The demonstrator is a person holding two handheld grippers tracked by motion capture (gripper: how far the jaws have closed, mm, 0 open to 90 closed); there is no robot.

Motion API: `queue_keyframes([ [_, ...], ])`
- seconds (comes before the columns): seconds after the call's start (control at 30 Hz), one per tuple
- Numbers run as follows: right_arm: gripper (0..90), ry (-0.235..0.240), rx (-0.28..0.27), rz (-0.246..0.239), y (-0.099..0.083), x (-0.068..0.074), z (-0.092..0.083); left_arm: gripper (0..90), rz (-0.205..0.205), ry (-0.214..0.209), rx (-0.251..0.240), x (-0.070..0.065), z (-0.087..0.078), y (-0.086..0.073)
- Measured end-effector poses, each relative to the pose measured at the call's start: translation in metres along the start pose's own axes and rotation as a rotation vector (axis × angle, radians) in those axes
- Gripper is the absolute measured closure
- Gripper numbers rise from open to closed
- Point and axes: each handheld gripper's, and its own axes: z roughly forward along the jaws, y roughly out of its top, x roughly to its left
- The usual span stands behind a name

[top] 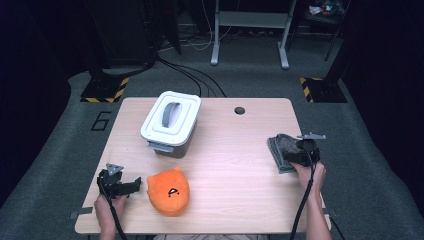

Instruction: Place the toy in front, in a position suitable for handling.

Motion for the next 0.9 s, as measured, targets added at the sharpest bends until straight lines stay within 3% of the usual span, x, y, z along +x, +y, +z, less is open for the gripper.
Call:
queue_keyframes([
  [0.13, 14.0, 0.026, -0.033, -0.036, -0.003, 0.008, -0.019, 1.1, -0.001, 0.0, 0.001, 0.0, 0.0, 0.0],
  [0.4, 7.2, 0.09, -0.048, -0.054, -0.027, 0.027, -0.041, 1.1, 0.0, 0.0, 0.001, 0.0, 0.0, 0.0],
  [0.67, 4.6, 0.128, -0.029, -0.075, -0.056, 0.047, -0.043, 1.2, -0.001, -0.003, 0.001, 0.0, 0.0, 0.0],
  [0.9, 4.5, 0.145, -0.003, -0.06, -0.087, 0.051, -0.038, 1.2, 0.003, -0.007, 0.002, 0.001, 0.0, 0.001],
])
